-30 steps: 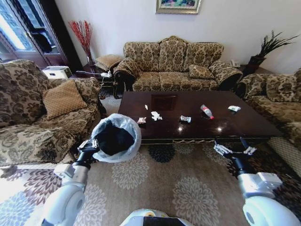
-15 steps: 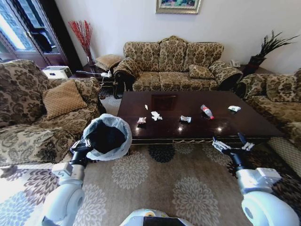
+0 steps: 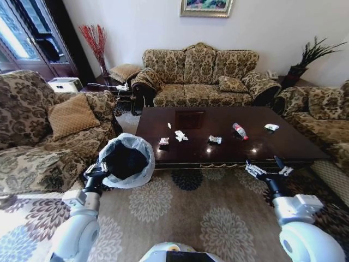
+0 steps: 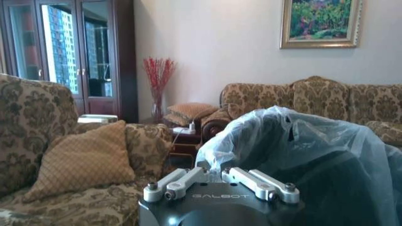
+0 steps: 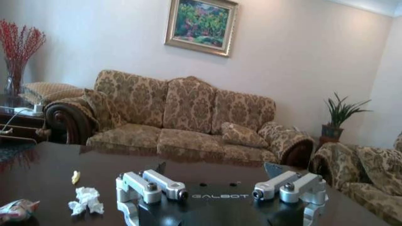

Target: Move to the front of the table and place the trash on the table into the trash bin.

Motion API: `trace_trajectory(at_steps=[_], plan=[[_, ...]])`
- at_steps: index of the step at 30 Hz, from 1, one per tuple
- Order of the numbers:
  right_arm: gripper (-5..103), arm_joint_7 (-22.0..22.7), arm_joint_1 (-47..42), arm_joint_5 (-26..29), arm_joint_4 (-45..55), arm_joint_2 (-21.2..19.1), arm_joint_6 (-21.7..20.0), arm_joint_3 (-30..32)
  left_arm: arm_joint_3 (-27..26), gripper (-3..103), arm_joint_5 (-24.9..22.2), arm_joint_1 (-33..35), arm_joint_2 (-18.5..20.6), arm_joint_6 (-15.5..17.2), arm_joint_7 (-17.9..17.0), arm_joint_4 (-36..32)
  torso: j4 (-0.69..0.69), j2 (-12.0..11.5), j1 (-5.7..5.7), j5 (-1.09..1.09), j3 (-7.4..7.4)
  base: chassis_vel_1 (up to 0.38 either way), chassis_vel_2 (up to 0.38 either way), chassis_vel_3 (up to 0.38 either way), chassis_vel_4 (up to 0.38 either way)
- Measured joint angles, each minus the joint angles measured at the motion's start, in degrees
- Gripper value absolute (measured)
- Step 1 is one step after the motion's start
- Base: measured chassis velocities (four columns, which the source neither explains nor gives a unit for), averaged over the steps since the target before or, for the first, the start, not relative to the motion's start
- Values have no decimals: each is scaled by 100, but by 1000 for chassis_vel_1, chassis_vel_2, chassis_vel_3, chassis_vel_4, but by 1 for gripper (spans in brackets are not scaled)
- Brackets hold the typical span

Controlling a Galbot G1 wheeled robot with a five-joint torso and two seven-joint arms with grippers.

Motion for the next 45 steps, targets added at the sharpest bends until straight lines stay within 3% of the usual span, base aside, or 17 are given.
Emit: trace_trajectory(at_steps=[29, 45], plan=[[100, -51, 4, -20, -40, -2, 10, -15, 20, 4, 2, 2, -5, -10, 53, 2, 3, -3, 10, 3, 4, -312, 306, 306, -316], [100, -50, 0, -19, -38, -1, 14, -15, 21, 4, 1, 5, -6, -10, 55, 8, 0, 1, -1, 0, 0, -45, 36, 12, -12]])
